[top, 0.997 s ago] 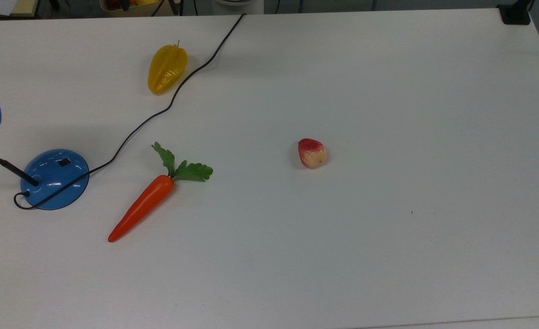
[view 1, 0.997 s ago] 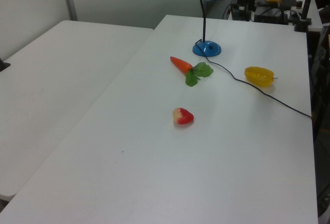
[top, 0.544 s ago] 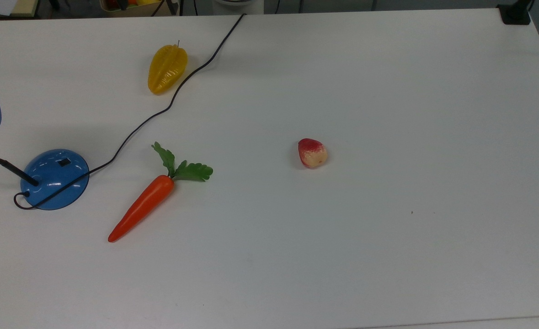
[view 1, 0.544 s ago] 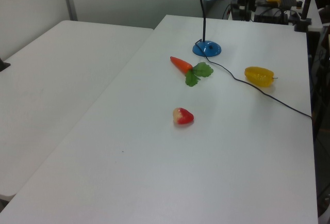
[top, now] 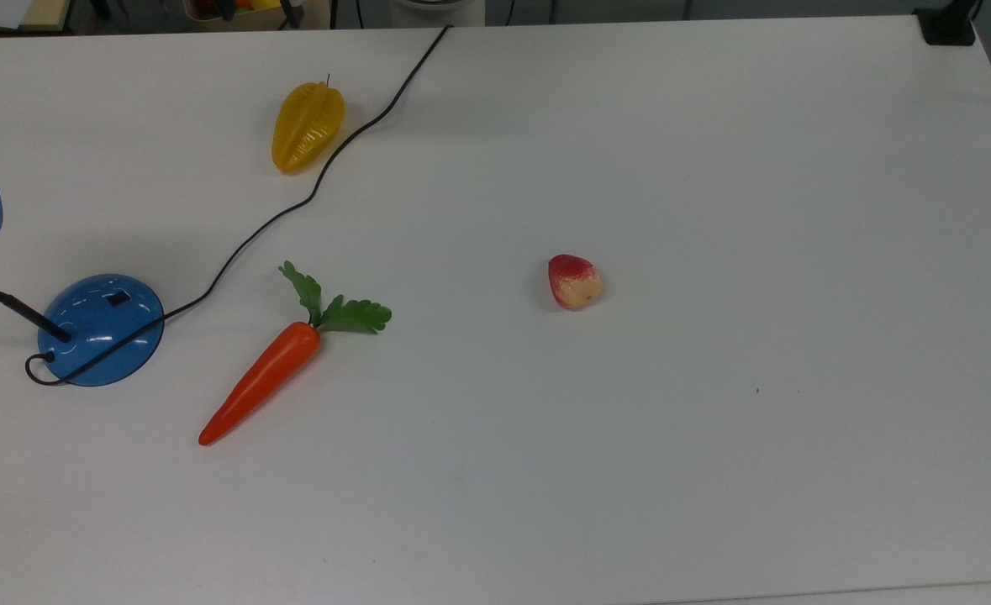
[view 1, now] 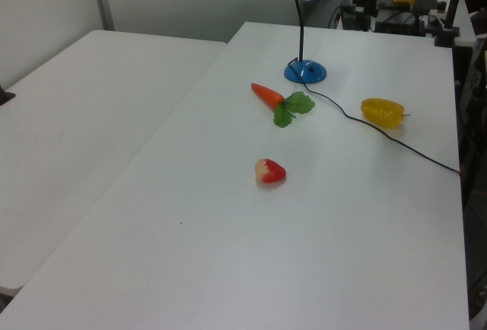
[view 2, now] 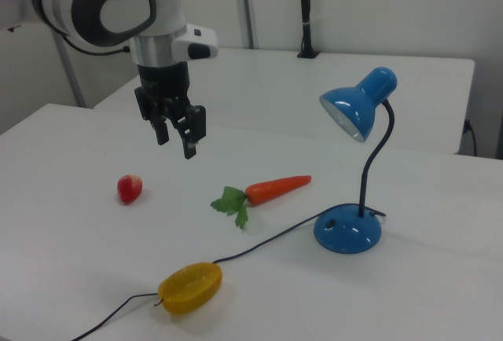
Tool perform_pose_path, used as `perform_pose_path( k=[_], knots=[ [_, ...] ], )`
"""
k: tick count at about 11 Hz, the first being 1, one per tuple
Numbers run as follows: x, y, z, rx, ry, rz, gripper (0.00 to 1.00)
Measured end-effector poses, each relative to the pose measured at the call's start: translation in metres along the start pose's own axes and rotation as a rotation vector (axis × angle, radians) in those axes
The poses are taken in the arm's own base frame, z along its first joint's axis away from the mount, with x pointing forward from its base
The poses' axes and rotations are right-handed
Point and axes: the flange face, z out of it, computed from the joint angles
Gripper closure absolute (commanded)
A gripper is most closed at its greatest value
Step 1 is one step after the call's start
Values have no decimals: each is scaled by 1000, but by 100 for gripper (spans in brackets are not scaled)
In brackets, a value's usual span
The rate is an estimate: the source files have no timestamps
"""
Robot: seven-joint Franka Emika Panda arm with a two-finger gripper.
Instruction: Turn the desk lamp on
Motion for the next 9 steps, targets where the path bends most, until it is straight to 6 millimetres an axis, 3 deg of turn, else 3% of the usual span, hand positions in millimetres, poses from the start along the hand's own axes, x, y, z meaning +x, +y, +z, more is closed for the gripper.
perform_pose_path(
  k=[1,4,7,9],
  knots=[
    [0,3,0,0,1,4,89],
    [0,6,-1,8,2,11,99],
    [0,8,-1,26,3,25,100],
    [7,22,4,26,44,88,100]
  ],
)
